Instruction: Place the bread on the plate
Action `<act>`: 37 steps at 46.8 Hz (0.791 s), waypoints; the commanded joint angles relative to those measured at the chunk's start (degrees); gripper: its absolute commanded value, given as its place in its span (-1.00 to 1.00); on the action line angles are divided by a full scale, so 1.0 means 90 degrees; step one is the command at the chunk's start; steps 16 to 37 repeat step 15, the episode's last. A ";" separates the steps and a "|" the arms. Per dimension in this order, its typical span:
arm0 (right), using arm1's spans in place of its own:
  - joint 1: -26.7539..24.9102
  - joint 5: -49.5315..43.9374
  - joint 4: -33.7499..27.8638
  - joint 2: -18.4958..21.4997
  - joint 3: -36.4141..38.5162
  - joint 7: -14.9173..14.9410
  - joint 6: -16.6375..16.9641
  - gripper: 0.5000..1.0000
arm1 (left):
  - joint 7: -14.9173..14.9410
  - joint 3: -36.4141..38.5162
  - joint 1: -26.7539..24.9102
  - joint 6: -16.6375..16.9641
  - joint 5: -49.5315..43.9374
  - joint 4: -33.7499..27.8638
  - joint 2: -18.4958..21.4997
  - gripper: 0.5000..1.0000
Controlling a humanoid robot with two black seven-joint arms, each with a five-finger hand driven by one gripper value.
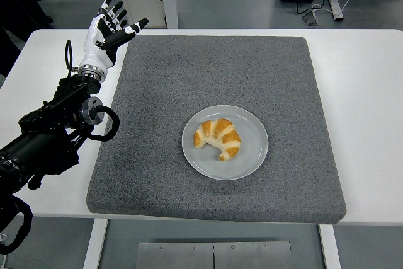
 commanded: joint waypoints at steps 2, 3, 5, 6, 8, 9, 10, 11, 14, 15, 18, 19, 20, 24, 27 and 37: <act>0.0126 0.0003 0.0030 0.0000 0.0016 0.0000 0.0003 1.00 | -0.0002 -0.0189 0.0000 -0.0201 -0.0255 0.0245 -0.0031 0.87; 0.0156 0.0003 0.0040 0.0000 0.0007 0.0000 0.0003 1.00 | -0.0002 -0.0209 -0.0009 -0.0289 -0.0275 0.0313 -0.0040 0.87; 0.0195 0.0003 0.0040 0.0000 -0.0003 0.0000 0.0013 1.00 | -0.0002 -0.0248 -0.0009 -0.0445 -0.0314 0.0470 -0.0050 0.87; 0.0214 0.0003 0.0040 0.0000 0.0007 0.0000 0.0013 1.00 | -0.0002 -0.0297 -0.0009 -0.0523 -0.0324 0.0557 -0.0070 0.87; 0.0224 0.0003 0.0050 0.0000 -0.0003 0.0000 0.0013 1.00 | -0.0002 -0.0414 -0.0009 -0.0650 -0.0401 0.0694 -0.0147 0.87; 0.0224 0.0003 0.0060 0.0000 -0.0003 0.0000 0.0013 1.00 | 0.0008 -0.0472 -0.0019 -0.0718 -0.0440 0.0753 -0.0177 0.87; 0.0224 0.0003 0.0060 0.0000 0.0007 0.0000 0.0023 1.00 | 0.0008 -0.0521 -0.0019 -0.0777 -0.0450 0.0802 -0.0187 0.87; 0.0224 0.0003 0.0060 0.0000 0.0007 0.0000 0.0023 1.00 | 0.0008 -0.0560 -0.0029 -0.0826 -0.0470 0.0831 -0.0197 0.87; 0.0234 0.0003 0.0060 0.0000 0.0016 0.0000 0.0032 1.00 | 0.0018 -0.0610 -0.0029 -0.0924 -0.0470 0.0881 -0.0216 0.87; 0.0234 0.0003 0.0069 0.0000 0.0016 0.0000 0.0033 1.00 | 0.0018 -0.0610 -0.0029 -0.0924 -0.0470 0.0881 -0.0236 0.87; 0.0234 0.0003 0.0069 0.0000 0.0016 0.0000 0.0033 1.00 | 0.0018 -0.0610 -0.0029 -0.0924 -0.0470 0.0881 -0.0236 0.87; 0.0234 0.0003 0.0069 0.0000 0.0016 0.0000 0.0033 1.00 | 0.0018 -0.0610 -0.0029 -0.0924 -0.0470 0.0881 -0.0236 0.87; 0.0234 0.0003 0.0069 0.0000 0.0016 0.0000 0.0033 1.00 | 0.0018 -0.0610 -0.0029 -0.0924 -0.0470 0.0881 -0.0236 0.87; 0.0234 0.0003 0.0069 0.0000 0.0016 0.0000 0.0033 1.00 | 0.0018 -0.0610 -0.0029 -0.0924 -0.0470 0.0881 -0.0236 0.87; 0.0234 0.0003 0.0069 0.0000 0.0016 0.0000 0.0033 1.00 | 0.0018 -0.0610 -0.0029 -0.0924 -0.0470 0.0881 -0.0236 0.87; 0.0234 0.0003 0.0069 0.0000 0.0016 0.0000 0.0033 1.00 | 0.0018 -0.0610 -0.0029 -0.0924 -0.0470 0.0881 -0.0236 0.87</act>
